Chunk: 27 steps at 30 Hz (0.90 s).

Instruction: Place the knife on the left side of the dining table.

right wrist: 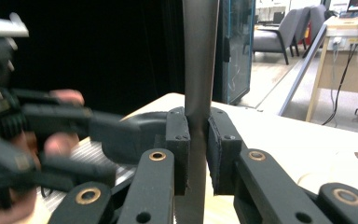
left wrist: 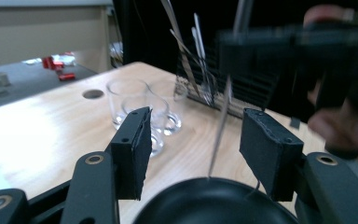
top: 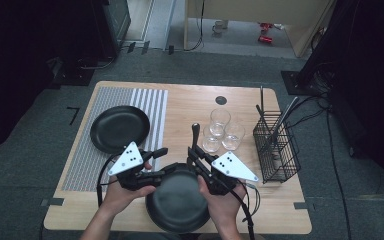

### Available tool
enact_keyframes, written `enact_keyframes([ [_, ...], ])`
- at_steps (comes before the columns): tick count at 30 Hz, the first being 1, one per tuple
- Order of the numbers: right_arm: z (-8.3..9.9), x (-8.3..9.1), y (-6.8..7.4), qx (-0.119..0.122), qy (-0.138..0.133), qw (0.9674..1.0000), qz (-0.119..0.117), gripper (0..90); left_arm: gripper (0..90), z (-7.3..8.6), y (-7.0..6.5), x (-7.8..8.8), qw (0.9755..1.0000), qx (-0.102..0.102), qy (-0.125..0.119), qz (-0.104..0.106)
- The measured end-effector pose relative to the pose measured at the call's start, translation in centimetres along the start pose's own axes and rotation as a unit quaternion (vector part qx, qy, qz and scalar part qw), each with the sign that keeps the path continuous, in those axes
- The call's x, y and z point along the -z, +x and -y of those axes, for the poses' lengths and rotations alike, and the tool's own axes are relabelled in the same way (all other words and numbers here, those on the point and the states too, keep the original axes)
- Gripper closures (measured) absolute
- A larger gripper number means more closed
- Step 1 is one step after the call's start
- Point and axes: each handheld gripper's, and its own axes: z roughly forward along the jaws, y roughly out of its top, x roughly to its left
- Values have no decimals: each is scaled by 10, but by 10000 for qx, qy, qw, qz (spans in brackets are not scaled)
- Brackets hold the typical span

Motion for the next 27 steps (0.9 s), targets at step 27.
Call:
enact_keyframes([
  [27,32,-40,56,230,366,9972,-611,817,580,-31,-6,36,9976,295,-578,-232],
])
